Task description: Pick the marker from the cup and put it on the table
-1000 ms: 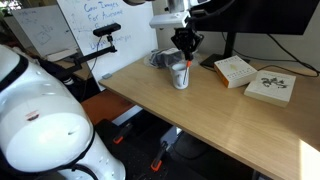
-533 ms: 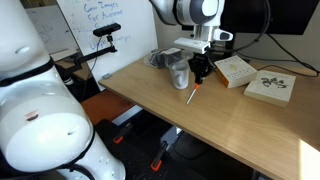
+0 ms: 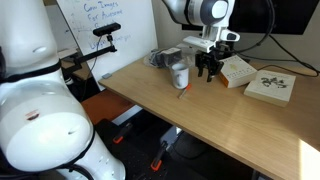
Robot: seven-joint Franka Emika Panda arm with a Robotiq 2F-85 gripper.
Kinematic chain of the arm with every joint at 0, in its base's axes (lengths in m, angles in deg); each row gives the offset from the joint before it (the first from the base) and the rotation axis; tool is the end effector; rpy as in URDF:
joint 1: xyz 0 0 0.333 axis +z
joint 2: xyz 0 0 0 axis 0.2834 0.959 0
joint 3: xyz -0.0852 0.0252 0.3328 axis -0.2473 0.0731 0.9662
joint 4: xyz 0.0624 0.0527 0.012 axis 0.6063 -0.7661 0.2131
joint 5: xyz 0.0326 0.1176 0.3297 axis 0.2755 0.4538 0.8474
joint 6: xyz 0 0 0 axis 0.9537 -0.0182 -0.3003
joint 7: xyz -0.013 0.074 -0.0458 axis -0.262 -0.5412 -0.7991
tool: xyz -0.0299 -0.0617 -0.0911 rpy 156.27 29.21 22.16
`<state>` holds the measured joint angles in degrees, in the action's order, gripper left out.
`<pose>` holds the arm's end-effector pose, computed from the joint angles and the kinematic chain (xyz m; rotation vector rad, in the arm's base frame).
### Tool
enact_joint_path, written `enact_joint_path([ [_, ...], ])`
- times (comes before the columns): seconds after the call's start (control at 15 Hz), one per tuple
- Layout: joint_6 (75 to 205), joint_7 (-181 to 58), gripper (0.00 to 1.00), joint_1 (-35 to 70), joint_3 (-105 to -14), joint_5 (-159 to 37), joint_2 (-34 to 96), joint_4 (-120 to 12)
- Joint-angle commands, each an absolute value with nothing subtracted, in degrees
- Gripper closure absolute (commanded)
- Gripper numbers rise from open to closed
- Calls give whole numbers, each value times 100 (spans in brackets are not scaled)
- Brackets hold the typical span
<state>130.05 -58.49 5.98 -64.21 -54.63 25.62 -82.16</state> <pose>0.5028 -0.1672 0.3703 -3.0097 0.7574 0.1803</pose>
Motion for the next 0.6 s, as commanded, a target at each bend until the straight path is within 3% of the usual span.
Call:
enact_joint_path([
  [0.0, 12922, -5665, 7, 744, -6463, -5700, 1878, -8501],
  [0.13, 12742, -5702, 0, 795, -6420, -5815, 1394, -8651],
  [0.53, 11889, -5862, 0, 905, -6275, -5801, 485, -8899],
])
